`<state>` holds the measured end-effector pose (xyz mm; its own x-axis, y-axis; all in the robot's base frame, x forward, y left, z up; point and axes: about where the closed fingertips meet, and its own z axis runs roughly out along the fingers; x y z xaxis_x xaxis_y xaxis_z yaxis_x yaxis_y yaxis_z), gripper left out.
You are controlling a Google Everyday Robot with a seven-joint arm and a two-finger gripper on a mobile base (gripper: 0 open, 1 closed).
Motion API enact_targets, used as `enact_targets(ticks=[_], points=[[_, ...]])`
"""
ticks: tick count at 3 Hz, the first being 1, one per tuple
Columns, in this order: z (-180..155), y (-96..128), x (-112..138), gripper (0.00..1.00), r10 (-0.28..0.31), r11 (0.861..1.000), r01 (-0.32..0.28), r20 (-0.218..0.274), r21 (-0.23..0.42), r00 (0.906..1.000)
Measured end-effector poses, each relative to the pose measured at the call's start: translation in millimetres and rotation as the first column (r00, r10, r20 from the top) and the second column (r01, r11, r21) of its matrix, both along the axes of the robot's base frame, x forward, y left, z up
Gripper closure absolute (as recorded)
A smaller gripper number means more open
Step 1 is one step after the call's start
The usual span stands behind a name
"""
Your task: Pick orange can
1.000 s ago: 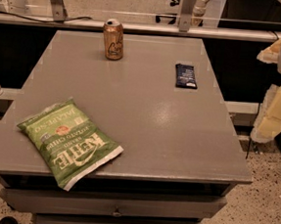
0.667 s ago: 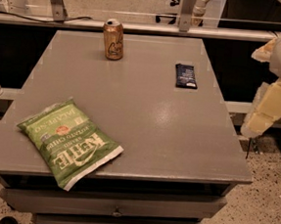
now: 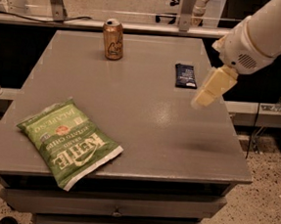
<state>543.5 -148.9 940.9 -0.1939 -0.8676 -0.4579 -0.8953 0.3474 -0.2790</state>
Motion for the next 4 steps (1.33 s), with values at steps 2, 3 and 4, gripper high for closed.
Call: enact_targets(ticks=[2,3,4], points=[[-20,31,47,0.00,-0.017,0.988,0.013,0.024,0.155,0.9996],[-19,34,61,0.00,-0.038,0.976,0.026,0.053,0.217,0.9979],[-20,44,108,0.00,-0.079,0.933,0.036,0.106,0.358,0.9912]])
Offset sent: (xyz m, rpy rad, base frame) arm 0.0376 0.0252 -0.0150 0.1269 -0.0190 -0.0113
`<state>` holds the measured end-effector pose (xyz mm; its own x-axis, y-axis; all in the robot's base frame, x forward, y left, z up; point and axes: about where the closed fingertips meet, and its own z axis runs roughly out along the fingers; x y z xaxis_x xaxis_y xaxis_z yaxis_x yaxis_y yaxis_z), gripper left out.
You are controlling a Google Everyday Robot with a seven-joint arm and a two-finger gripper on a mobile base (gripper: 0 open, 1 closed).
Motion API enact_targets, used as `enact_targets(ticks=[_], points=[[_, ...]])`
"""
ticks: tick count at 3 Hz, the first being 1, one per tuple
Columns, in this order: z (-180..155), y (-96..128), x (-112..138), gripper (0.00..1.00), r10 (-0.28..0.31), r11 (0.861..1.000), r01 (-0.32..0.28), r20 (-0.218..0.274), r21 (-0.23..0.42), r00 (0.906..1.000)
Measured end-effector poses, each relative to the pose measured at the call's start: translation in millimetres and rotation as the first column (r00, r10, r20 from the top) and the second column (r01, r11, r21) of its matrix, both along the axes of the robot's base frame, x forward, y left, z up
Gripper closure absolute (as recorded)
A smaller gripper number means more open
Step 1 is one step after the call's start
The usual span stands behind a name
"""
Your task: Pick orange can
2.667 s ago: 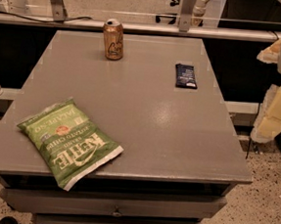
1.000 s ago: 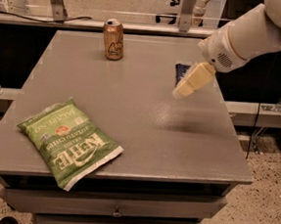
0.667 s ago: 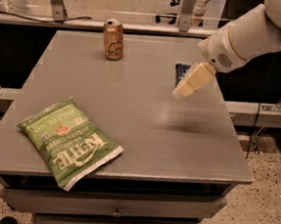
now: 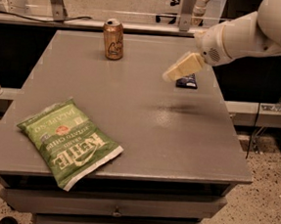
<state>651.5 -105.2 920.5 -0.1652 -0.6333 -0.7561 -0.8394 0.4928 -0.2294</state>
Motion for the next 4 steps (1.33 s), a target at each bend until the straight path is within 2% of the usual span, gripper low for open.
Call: enact_targets(ticks=[1,2,4], points=[[0,6,43,0.00,-0.009,0.996,0.004,0.052,0.094,0.9986],[-2,14,83,0.00,0.007,0.990,-0.019,0.089,0.138,0.9960],[-3,56,145,0.00,0.065,0.979,-0.091,0.145,0.183,0.9872]])
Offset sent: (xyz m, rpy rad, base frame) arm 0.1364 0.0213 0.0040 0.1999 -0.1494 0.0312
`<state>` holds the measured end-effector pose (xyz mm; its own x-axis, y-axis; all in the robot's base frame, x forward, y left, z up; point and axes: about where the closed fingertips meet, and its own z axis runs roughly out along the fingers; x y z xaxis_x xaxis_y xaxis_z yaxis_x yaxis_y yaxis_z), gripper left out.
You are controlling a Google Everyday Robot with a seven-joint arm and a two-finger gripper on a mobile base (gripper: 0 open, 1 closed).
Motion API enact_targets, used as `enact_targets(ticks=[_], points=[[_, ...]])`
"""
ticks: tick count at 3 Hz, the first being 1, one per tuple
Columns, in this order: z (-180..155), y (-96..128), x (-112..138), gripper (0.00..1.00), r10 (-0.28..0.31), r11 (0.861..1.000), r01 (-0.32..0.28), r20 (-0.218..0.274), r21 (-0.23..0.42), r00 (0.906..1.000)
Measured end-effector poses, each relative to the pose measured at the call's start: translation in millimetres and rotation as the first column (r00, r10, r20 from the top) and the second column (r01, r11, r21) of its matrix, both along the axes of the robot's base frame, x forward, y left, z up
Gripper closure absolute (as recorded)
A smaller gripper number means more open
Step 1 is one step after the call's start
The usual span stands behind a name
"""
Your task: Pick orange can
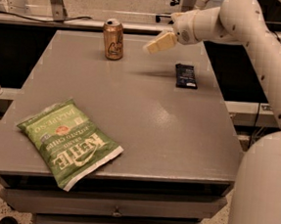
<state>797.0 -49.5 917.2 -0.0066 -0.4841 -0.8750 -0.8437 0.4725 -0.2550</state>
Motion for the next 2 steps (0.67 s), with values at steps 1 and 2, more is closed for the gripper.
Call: enact_targets(ticks=[1,2], points=[[-1,32,14,0.00,0.049,0.998,-0.049,-0.005,0.027,0.9988],[-2,71,12,0.00,0.102,0.992,-0.100,-0.025,0.073,0.9944]])
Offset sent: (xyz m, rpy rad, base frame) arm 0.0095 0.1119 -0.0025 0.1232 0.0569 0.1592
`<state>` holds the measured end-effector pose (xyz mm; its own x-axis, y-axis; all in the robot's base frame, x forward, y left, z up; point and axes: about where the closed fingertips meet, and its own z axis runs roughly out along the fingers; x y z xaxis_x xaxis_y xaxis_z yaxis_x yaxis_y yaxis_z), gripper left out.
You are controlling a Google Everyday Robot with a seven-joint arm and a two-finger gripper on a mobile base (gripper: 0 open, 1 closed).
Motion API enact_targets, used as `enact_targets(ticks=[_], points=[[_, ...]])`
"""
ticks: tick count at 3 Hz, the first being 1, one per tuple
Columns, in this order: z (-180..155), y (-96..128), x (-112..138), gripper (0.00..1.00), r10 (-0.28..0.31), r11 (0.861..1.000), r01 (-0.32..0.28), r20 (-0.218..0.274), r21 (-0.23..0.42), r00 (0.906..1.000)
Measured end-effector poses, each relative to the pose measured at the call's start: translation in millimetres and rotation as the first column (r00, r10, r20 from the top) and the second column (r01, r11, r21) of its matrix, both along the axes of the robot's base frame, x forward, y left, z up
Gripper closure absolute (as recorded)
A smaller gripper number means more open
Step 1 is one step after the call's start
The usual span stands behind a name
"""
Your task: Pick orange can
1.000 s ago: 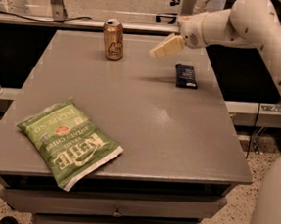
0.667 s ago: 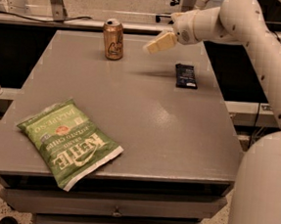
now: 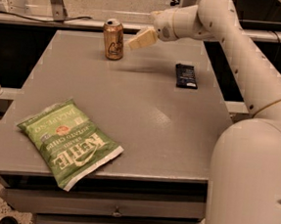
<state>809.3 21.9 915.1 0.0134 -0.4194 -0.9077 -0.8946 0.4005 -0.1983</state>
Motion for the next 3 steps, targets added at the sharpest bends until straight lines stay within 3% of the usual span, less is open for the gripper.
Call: enact_targets(ticks=[2,3], points=[[-14,57,-7,0.00,0.063,0.996,-0.058,-0.065,0.073,0.9959],[-17,74,-7,0.16,0.073,0.994,-0.066,-0.080,0.091,0.9941]])
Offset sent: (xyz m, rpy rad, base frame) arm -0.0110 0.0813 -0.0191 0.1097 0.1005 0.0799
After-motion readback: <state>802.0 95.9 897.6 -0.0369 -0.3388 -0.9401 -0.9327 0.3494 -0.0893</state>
